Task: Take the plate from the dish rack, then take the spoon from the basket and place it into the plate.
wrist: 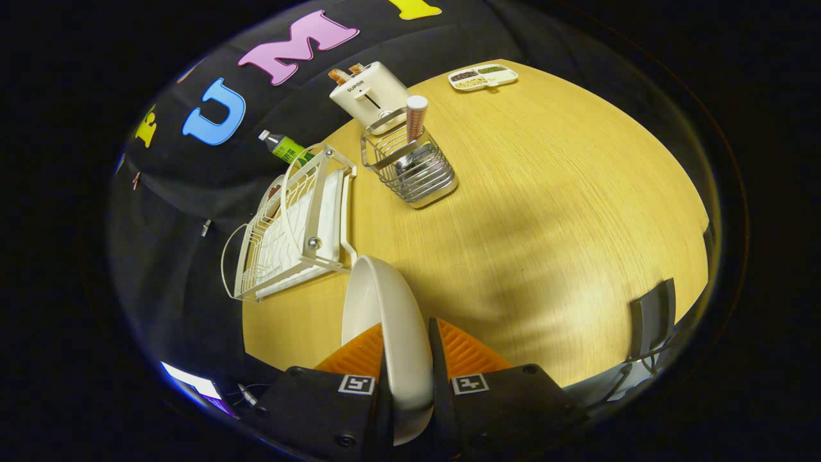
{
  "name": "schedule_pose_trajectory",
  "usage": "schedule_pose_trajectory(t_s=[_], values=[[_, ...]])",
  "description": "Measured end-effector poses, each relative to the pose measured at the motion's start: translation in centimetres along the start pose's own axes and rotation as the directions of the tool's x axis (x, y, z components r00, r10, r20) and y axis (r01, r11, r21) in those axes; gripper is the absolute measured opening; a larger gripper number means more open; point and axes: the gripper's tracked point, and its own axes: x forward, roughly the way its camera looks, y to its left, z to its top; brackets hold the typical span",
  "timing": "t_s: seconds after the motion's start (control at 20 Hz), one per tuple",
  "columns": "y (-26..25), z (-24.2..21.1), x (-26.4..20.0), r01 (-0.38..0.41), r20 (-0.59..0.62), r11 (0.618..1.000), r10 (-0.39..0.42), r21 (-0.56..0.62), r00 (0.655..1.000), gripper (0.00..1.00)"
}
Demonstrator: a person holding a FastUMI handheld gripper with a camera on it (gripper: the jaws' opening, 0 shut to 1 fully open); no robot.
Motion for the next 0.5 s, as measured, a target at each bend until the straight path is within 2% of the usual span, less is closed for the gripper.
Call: schedule_pose_trajectory(t_s=[0.2, 0.3, 0.4, 0.5], values=[[-0.5, 0.8, 1.8, -0.019, 0.01, 0.997, 0.019, 0.079, 1.0, 0.29], [-1.8, 0.9, 2.2, 0.039, 0.009, 0.996, -0.04, 0.081, 0.999, 0.32], [-2.2, 1.1, 2.5, 0.07, 0.016, 0.994, -0.071, 0.08, 0.997, 0.42], [-2.9, 1.0, 2.5, 0.1, 0.017, 0.992, -0.101, 0.072, 0.995, 0.46]])
